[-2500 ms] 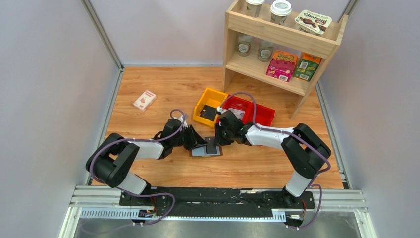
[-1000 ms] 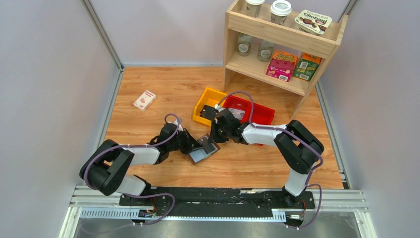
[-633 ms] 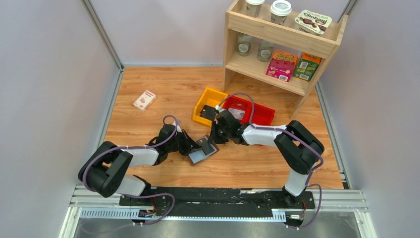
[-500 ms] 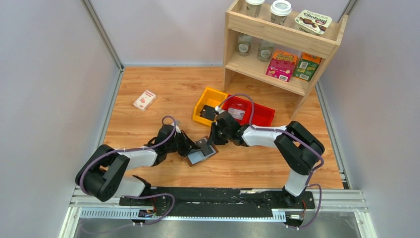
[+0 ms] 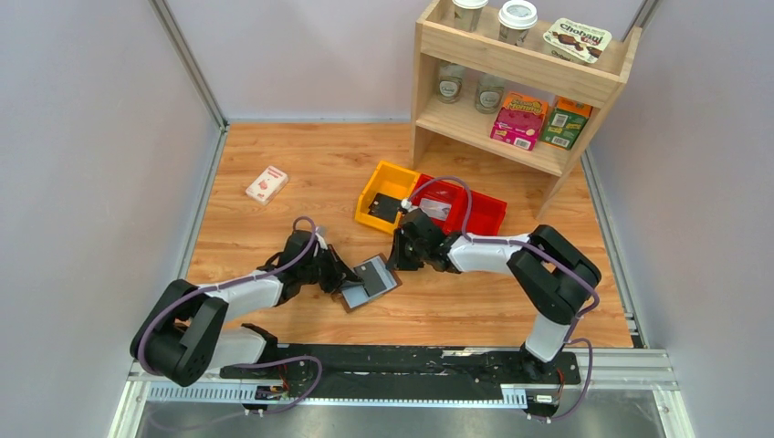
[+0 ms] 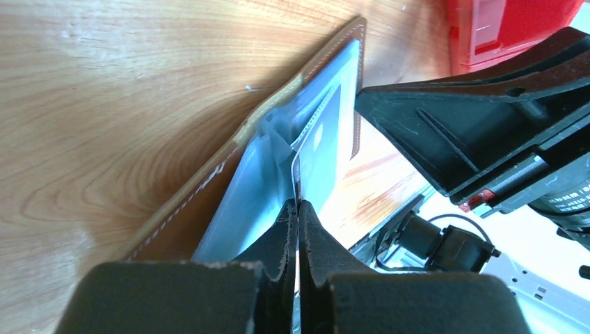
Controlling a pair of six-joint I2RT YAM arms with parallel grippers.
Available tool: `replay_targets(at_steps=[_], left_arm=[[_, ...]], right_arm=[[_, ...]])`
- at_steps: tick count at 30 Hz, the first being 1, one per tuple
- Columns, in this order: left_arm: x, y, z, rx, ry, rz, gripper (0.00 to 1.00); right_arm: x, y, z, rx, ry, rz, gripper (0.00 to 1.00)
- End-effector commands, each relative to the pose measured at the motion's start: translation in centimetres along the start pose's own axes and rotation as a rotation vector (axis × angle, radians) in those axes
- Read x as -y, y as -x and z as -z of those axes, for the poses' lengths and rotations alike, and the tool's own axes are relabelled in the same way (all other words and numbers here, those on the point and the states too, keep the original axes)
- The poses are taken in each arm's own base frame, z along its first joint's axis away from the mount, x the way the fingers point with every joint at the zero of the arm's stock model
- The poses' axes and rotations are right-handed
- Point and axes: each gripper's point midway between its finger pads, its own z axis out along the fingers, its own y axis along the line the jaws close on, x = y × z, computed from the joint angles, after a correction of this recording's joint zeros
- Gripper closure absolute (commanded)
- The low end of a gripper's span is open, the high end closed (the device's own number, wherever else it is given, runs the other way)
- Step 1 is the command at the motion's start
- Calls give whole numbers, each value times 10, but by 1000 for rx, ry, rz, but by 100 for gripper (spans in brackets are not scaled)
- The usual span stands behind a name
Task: Take the credit cards out of the card holder
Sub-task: Remove the credit card from the card holder.
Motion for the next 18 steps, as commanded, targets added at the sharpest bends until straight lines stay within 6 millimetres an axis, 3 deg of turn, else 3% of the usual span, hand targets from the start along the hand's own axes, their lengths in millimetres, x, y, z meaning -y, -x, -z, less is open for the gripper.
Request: replay_targets(at_steps=[1, 6, 11, 18], left_arm=[[-18, -11, 4, -76, 79, -41, 100], [-14, -3, -6, -111, 73, -156, 100], [9, 7, -17, -140, 7, -226, 100], [13, 7, -23, -172, -6, -240, 100]], right_arm=[[63, -48, 14, -124, -222, 24, 87], [26, -25, 32, -37, -106, 85, 81], [0, -4, 47, 44, -26, 107, 75], [-29, 7, 46, 58, 90, 140, 74]])
